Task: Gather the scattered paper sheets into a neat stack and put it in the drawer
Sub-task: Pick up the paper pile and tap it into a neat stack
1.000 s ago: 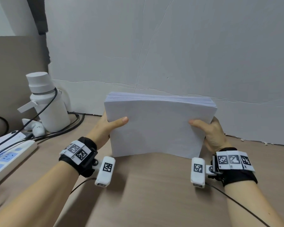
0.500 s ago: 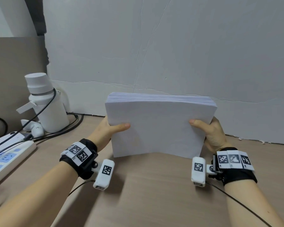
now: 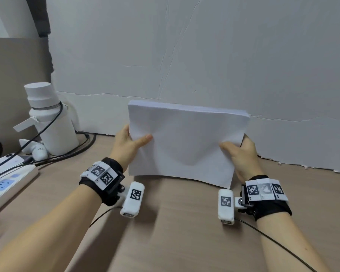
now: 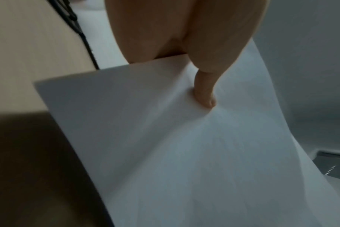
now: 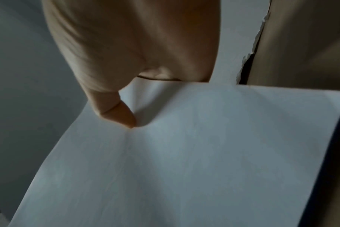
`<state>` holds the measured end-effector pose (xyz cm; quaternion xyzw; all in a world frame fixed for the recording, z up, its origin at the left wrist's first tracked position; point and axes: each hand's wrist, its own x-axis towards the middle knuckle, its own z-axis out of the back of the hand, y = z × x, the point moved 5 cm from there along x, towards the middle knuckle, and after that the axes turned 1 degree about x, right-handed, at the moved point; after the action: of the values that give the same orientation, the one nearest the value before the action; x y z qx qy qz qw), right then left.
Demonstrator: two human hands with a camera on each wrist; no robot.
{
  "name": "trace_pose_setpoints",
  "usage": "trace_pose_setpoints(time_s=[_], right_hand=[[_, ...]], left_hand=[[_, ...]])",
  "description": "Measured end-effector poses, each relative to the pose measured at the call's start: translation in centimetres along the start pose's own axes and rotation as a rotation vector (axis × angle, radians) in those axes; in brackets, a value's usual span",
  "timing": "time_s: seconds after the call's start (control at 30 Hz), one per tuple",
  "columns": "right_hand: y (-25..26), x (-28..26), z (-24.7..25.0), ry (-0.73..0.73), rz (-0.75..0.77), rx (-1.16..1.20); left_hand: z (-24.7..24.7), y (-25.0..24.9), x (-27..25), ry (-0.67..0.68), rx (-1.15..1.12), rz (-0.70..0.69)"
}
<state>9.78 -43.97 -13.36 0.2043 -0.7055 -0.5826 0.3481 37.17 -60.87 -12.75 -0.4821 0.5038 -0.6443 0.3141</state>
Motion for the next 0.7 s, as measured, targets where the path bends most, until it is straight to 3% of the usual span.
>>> trace_pose_setpoints(time_s=[0.1,0.2,0.3,0.37,0.53,0.63,0.7], right_hand=[[1.6,-0.8,0.2,0.019,0.042,0.054],[4.2,-2.2,0.6,0.088,0.088,0.232],[5.8,-3.8,0.3,0.155,0.034,0.437],[6.1,-5.1,-0.3,0.143,-0.004,0.456],[8.7,-8.6,-1.2,-0.072,0.119,0.117],[11.4,-10.5,-1.0,-0.089,0.248,-0.168],[13.3,-11.9,-0.1,-0.100,0.281,-0.251]], left_hand=[[0.9,-4.0,1.1,0.017,0.062,-0.051],[1.5,-10.2,1.3,0.119,0.063,-0.169],[1.2,-15.8,1.7,0.200,0.118,-0.280],[0.6,-18.1,2.1,0.211,0.243,-0.298],[-0.2,-19.7,1.8,0.020,0.499,-0.337],[-1.3,-20.0,-0.9,-0.120,0.542,-0.434],[-1.4,-19.8,-2.4,-0.140,0.531,-0.424]])
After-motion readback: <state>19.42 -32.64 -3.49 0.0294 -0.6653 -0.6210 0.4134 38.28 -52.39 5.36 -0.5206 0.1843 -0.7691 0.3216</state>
